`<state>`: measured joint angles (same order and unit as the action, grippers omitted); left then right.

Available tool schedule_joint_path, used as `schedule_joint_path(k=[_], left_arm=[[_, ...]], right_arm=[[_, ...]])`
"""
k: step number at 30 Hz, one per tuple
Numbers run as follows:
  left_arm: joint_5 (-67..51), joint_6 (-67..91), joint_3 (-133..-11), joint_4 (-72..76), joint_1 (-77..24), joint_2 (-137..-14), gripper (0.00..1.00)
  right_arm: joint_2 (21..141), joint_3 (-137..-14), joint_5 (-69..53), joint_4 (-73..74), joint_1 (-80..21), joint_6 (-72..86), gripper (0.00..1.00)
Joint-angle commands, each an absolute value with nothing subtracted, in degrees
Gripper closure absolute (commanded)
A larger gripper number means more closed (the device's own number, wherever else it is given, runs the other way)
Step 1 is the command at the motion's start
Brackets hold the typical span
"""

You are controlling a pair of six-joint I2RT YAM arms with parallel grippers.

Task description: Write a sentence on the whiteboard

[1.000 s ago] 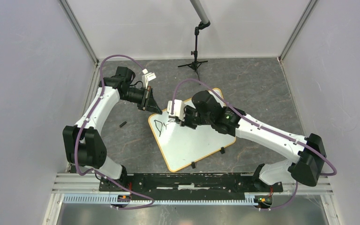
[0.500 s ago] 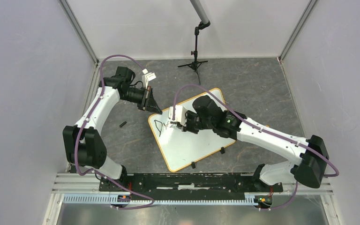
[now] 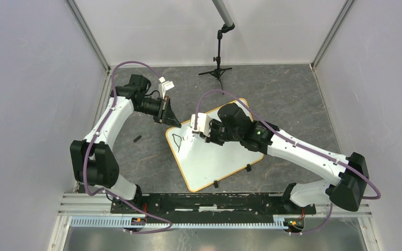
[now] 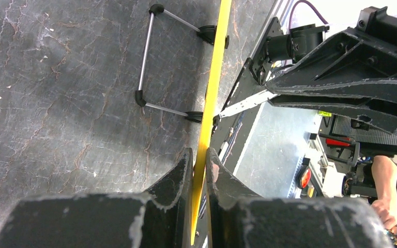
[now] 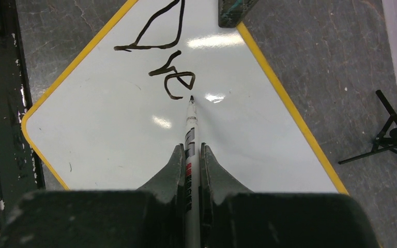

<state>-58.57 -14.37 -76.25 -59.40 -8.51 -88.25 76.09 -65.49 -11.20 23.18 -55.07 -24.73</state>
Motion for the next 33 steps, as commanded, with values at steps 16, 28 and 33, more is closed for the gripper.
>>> schedule_joint_path(k=[16, 28, 33], left_arm=[[-57.2, -16.0, -77.3, -58.9, -9.1, -87.8, 0.98], [-57.1, -16.1, -77.6, -58.9, -9.1, -88.1, 0.98], [-57.1, -16.0, -77.5, -58.9, -9.2, -88.1, 0.98]], right_arm=[[77.5, -68.9, -10.2, 21.0, -53.7, -24.7, 1.00], [76.5, -65.7, -12.1, 21.7, -53.7, -24.5, 1.00], [75.0, -63.4, -12.4, 22.0, -53.8, -24.3, 1.00]])
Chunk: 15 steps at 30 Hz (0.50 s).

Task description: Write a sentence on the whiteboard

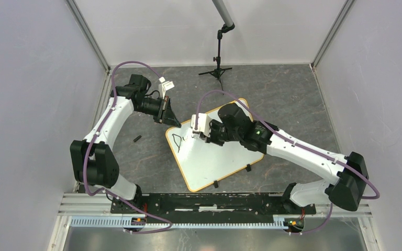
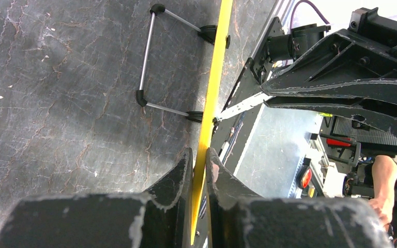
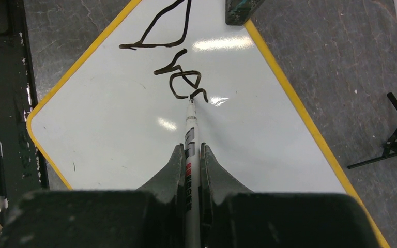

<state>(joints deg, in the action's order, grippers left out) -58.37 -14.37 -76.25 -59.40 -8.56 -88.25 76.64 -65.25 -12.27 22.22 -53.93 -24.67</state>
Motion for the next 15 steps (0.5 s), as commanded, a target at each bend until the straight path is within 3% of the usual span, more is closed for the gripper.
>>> schedule_joint_path(k=[1, 15], left_arm=[[-57.1, -16.1, -77.4, -58.9, -9.1, -88.1, 0.98], [-57.1, -15.9, -77.6, -58.9, -9.1, -88.3, 0.98]], right_arm=[[74.8, -63.1, -12.5, 22.1, -53.7, -24.3, 1.00], [74.7, -66.2, -9.6, 21.8, -52.5, -24.9, 1.00]])
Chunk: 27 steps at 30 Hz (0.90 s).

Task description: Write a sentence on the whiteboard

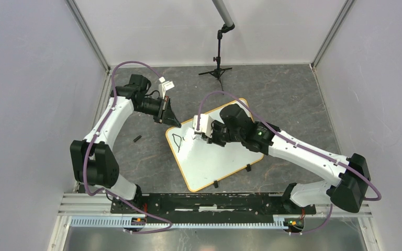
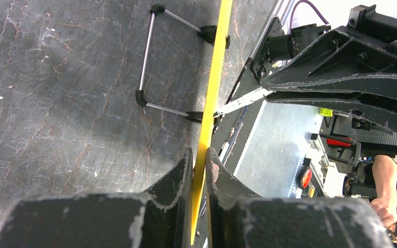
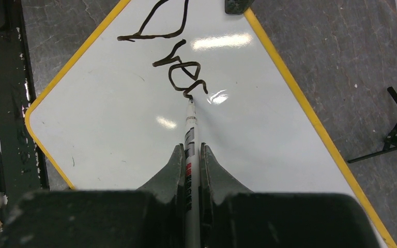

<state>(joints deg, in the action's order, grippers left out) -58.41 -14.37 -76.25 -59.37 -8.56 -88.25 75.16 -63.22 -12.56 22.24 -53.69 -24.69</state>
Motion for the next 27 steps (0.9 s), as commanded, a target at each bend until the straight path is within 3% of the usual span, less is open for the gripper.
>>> schedule_joint_path(k=[1, 27], left_arm=[[-57.1, -15.9, -77.6, -58.9, -9.1, -88.3, 0.98], [-56.9, -15.8, -77.4, -58.9, -9.2, -87.8, 0.97]], right_arm=[[75.0, -66.6, -9.6, 21.8, -52.3, -24.9, 1.00], [74.0, -64.0, -14.0, 24.9, -52.4, -25.6, 1.00]])
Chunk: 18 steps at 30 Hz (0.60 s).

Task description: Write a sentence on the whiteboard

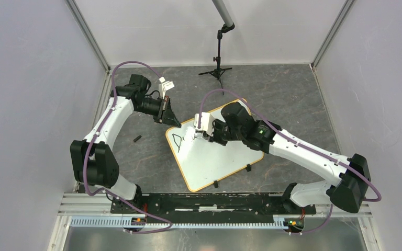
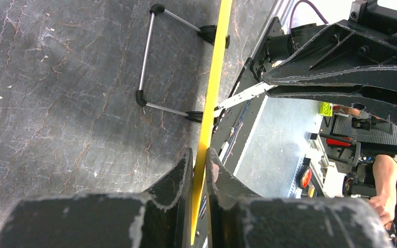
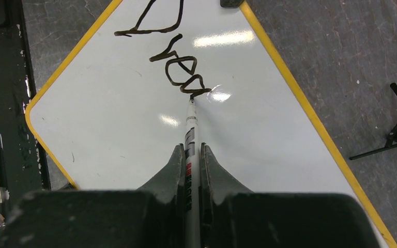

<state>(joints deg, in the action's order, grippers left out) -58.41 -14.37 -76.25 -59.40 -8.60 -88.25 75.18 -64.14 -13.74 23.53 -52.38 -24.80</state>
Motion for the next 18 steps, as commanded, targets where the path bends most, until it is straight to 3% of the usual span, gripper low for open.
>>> schedule_joint_path(k=[1, 18], left_arm=[[-56.9, -15.8, -77.4, -58.9, -9.3, -87.8, 0.98], [-56.8, -15.8, -77.5, -58.9, -9.5, -88.4, 0.98]], right_arm=[[73.9, -64.1, -13.7, 25.2, -52.4, -25.8, 1.00], [73.3, -68.0, -11.4, 23.3, -52.2, -25.8, 1.00]])
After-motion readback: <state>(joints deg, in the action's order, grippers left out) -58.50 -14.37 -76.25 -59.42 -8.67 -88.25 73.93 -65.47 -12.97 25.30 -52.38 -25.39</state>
